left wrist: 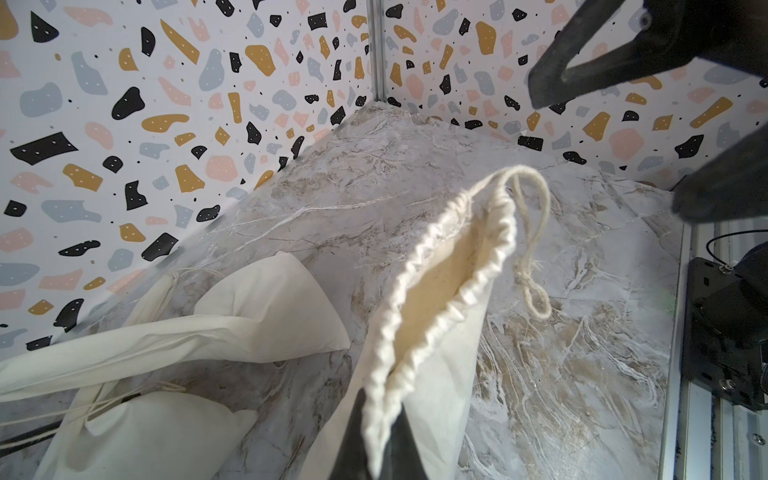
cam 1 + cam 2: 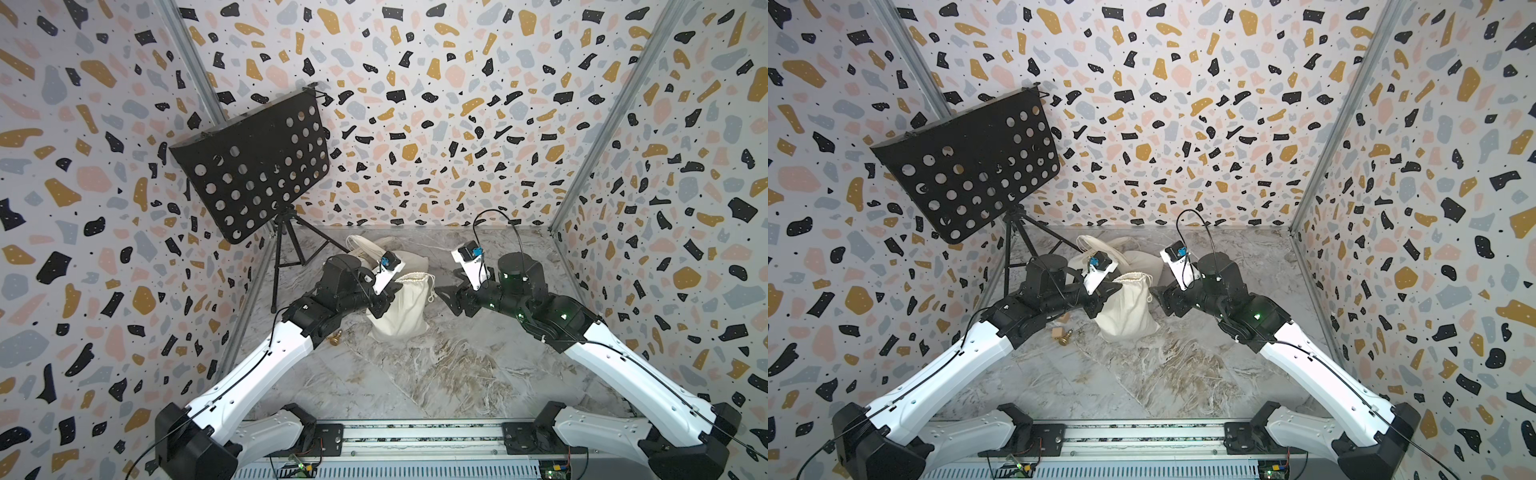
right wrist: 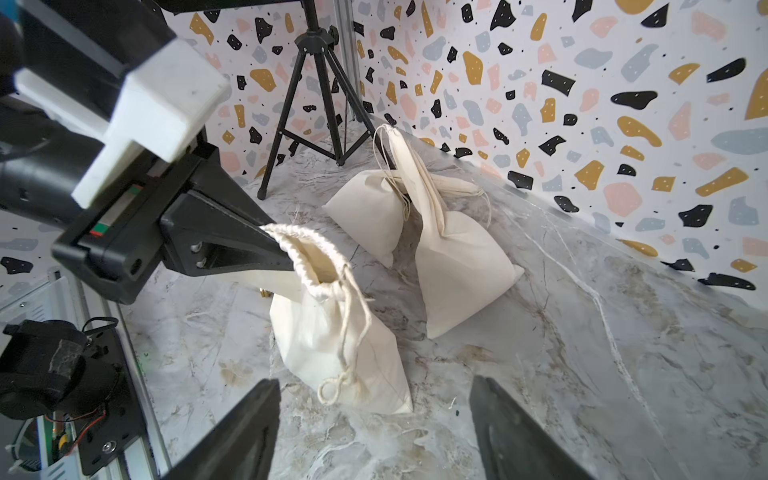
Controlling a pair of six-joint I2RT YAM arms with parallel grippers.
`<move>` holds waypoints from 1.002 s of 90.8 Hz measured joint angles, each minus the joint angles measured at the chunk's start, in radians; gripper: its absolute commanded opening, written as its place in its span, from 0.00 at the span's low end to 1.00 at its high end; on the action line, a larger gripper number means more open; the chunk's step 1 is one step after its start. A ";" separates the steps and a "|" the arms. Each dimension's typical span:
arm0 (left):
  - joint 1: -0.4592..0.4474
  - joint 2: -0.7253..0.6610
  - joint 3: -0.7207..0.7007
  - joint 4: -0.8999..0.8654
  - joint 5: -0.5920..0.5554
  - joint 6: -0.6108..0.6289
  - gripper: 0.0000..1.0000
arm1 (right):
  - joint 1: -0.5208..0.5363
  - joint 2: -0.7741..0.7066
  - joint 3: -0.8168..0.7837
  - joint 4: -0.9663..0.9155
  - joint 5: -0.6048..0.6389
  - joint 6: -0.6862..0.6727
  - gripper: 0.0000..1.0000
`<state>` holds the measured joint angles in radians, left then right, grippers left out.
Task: Close the soil bag
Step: Frap the soil bag at the center of the board.
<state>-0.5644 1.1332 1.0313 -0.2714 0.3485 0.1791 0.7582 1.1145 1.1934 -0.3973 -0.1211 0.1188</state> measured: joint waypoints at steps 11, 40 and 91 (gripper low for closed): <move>-0.003 -0.003 0.000 -0.004 -0.006 -0.001 0.00 | 0.002 0.053 0.000 0.004 -0.018 0.011 0.63; -0.008 -0.005 0.000 -0.008 -0.013 -0.004 0.00 | 0.002 0.148 0.015 0.008 -0.076 0.010 0.28; -0.042 -0.028 0.018 -0.019 -0.150 -0.020 0.28 | 0.024 0.088 0.186 -0.162 0.010 -0.116 0.00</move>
<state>-0.6060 1.1053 1.0496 -0.2909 0.1989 0.1589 0.7822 1.2026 1.3796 -0.5594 -0.1112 0.0025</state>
